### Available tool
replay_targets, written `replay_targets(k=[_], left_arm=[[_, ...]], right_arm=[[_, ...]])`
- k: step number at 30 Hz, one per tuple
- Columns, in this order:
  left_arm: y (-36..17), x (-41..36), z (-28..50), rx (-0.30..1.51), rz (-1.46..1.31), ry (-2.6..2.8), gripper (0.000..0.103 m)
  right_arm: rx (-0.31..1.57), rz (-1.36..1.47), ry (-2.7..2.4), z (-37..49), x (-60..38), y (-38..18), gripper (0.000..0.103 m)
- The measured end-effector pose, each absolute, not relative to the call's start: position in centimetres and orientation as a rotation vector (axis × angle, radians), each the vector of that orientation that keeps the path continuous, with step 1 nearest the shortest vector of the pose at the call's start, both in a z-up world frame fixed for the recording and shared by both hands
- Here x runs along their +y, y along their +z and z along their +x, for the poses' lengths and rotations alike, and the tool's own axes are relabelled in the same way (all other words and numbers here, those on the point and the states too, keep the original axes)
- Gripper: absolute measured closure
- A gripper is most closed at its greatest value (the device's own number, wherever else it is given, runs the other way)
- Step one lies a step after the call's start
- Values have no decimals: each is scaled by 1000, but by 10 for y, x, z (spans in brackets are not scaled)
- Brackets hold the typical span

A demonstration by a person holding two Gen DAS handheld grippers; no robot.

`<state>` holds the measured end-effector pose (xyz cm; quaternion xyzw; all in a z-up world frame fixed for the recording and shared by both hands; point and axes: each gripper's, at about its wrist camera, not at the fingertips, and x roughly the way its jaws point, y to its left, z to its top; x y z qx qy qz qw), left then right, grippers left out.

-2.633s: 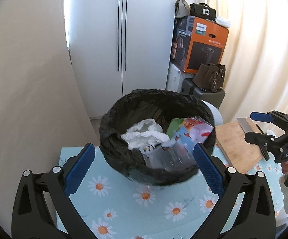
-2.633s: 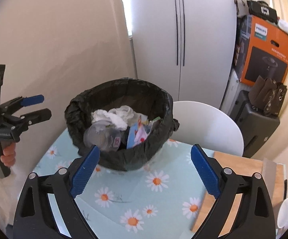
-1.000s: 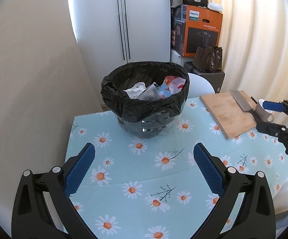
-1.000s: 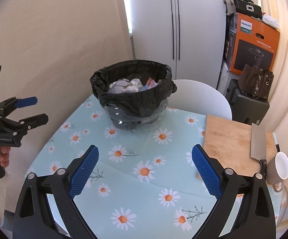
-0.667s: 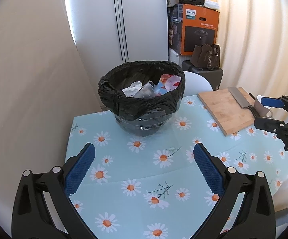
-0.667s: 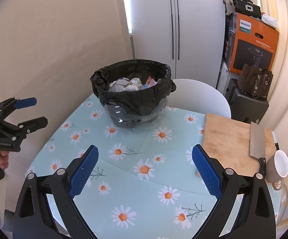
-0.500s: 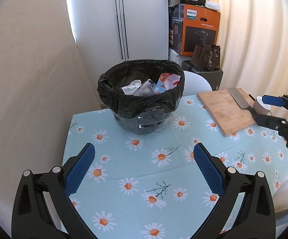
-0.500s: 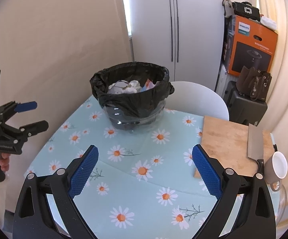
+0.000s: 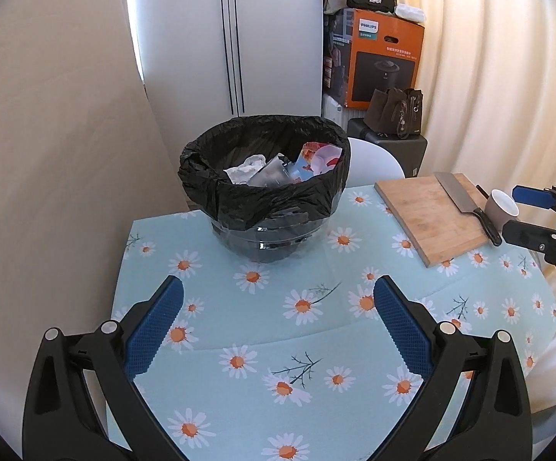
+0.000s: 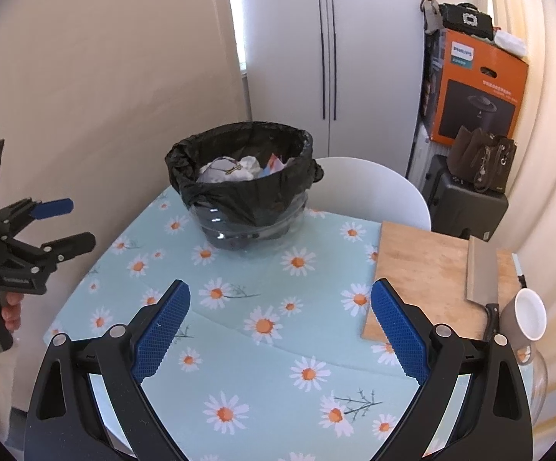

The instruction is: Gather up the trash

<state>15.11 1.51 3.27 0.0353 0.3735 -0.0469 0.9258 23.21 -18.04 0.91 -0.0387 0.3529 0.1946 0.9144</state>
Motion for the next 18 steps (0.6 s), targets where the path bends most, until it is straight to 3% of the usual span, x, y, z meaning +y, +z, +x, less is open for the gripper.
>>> replay_targets(k=[18], left_arm=[[29,21,160,773,86,-110,6]], right_arm=[[728,-83,381,231,-172,8,12]])
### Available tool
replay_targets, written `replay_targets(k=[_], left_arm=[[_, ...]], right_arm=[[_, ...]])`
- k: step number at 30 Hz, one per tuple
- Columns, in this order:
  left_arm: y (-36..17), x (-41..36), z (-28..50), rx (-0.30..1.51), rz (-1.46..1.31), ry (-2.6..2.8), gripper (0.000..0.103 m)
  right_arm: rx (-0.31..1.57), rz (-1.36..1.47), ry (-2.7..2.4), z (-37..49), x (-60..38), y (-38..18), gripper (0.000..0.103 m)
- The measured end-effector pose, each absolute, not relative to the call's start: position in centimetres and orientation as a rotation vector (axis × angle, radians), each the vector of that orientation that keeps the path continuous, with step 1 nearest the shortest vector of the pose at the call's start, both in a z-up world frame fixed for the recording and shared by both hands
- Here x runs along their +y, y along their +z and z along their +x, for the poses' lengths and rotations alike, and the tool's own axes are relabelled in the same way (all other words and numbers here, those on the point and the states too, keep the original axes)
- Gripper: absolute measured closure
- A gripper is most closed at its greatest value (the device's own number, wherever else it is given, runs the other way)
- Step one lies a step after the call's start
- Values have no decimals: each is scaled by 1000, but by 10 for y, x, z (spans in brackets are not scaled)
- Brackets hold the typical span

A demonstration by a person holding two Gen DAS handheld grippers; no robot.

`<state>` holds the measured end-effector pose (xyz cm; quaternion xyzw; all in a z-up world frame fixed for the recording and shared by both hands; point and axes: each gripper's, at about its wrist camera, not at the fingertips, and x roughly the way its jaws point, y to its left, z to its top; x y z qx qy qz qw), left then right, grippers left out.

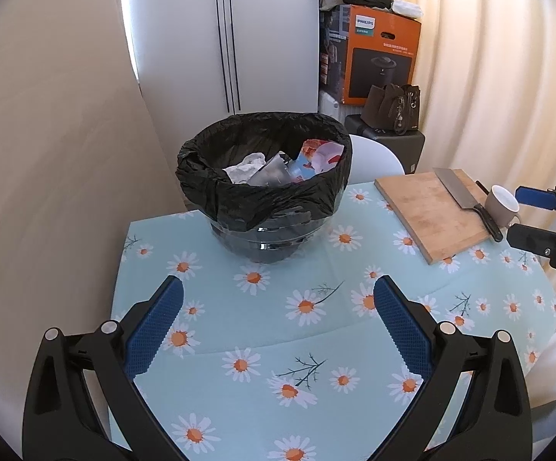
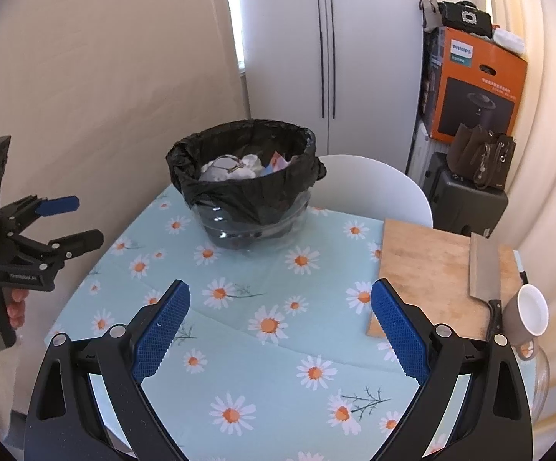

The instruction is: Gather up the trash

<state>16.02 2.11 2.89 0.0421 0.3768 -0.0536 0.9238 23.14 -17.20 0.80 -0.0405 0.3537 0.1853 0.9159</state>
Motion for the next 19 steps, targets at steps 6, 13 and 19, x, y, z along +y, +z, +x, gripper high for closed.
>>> replay_targets(k=[6,13,19], left_arm=[[27,26,163,787,83,-134,6],[28,27,162,767,95,-132,6],[28,34,159,770,47,-163,6]], right_arm=[[738,-85,391,234,-167,6,12],[739,-84,398,237,-163,5,12],[746,-88,410,241,-162,0,12]])
